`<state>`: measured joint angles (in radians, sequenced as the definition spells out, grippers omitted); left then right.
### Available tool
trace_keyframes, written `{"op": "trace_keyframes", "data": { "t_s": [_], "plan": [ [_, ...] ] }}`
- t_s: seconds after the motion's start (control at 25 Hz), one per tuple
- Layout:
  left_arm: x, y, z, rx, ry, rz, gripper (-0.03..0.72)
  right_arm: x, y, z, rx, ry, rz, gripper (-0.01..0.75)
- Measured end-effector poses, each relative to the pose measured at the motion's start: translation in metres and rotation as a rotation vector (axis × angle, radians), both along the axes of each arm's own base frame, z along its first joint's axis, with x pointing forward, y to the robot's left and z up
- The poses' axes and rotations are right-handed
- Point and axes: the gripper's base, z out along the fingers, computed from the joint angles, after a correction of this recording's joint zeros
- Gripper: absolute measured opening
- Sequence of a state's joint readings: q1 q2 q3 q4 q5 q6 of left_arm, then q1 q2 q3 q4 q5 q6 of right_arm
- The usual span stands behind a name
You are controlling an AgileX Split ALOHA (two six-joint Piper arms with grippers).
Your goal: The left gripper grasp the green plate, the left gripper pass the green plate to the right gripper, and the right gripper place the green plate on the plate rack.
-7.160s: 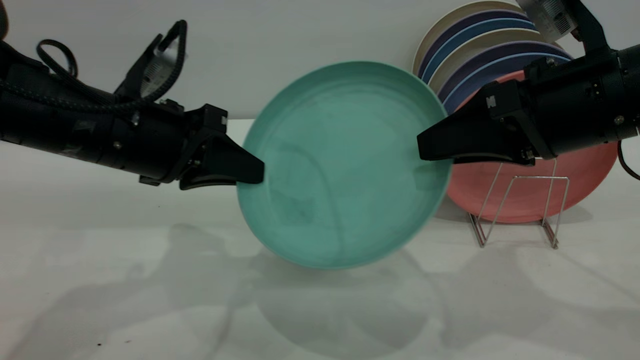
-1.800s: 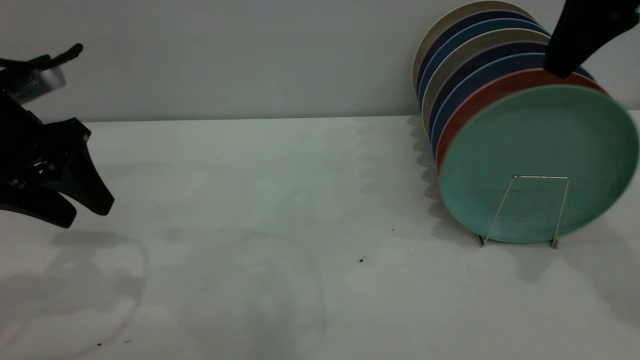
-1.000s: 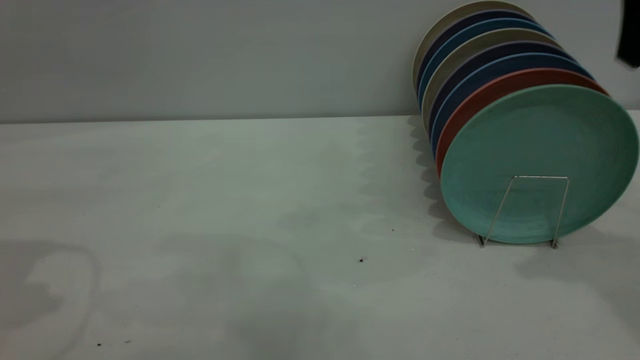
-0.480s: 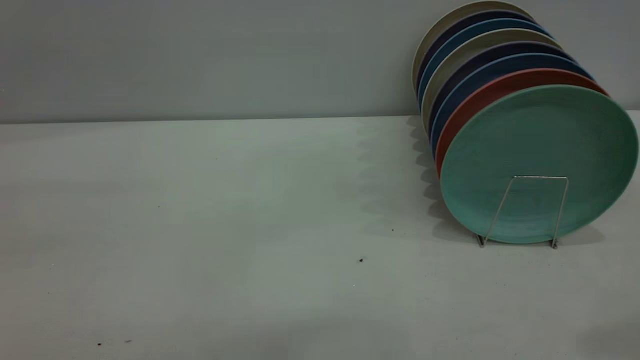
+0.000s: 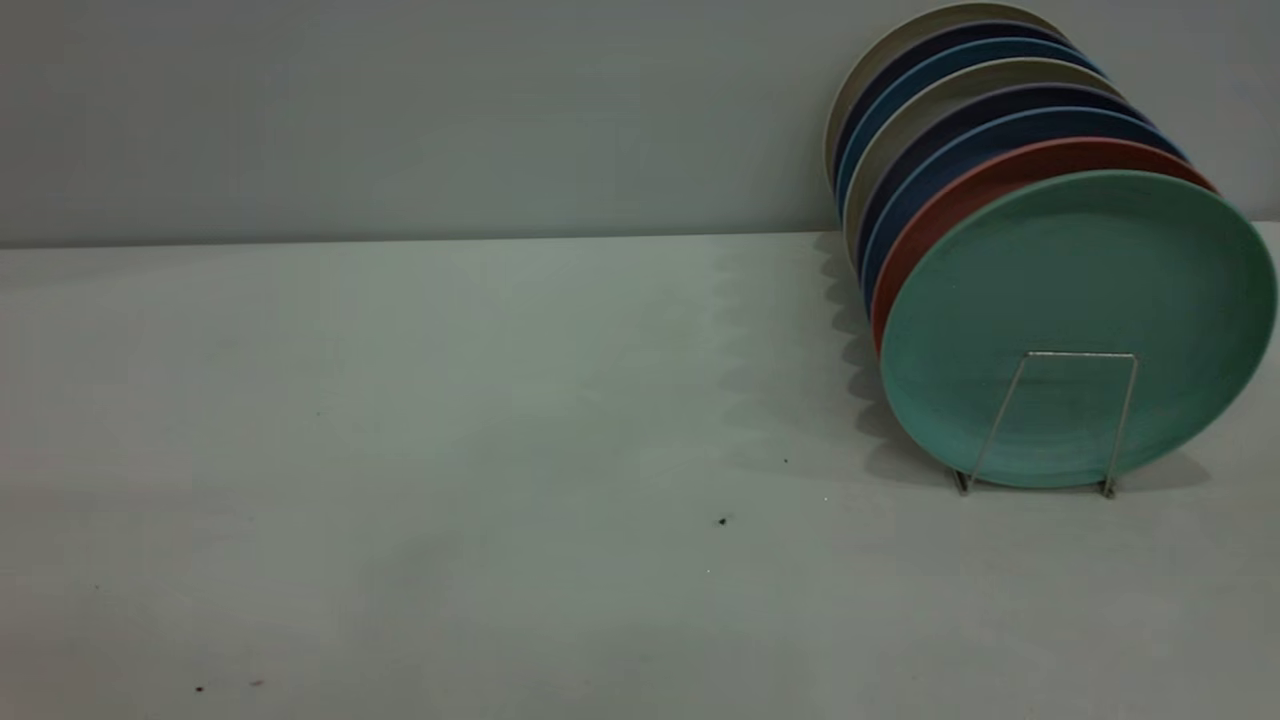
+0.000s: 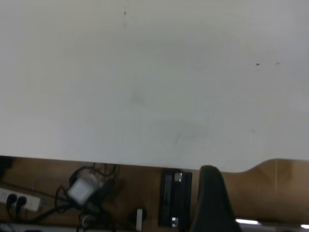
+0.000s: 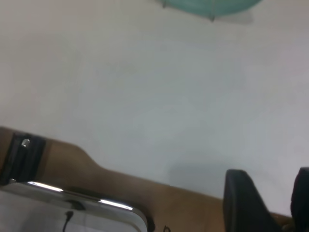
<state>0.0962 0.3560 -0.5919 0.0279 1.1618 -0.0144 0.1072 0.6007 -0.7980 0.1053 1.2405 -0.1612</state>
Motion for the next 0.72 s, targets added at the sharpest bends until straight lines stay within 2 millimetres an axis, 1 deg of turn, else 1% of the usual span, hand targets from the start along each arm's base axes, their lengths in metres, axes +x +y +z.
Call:
{"op": "trace_keyframes", "data": {
  "t_s": [0.2,0.36,0.4,0.6,0.72],
  "plan": [
    [-0.02,-0.003,-0.016,-0.011,-0.077,-0.003,0.527,-0.037,-0.005,-0.04,-0.018,-0.055,0.02,0.266],
    [-0.027,-0.006,-0.016,-0.027,-0.132,-0.043,0.527,-0.055,-0.007,-0.063,-0.017,-0.193,0.023,0.266],
    [-0.028,-0.006,-0.016,-0.027,-0.139,-0.051,0.527,-0.059,-0.008,-0.066,-0.018,-0.218,0.027,0.266],
    [-0.034,-0.006,-0.016,-0.009,-0.183,-0.068,0.527,-0.079,-0.011,-0.066,-0.012,-0.364,0.034,0.266],
    [-0.033,-0.005,-0.014,0.004,-0.228,-0.087,0.527,-0.084,-0.013,-0.067,-0.01,-0.401,0.018,0.266]
  ]
}}
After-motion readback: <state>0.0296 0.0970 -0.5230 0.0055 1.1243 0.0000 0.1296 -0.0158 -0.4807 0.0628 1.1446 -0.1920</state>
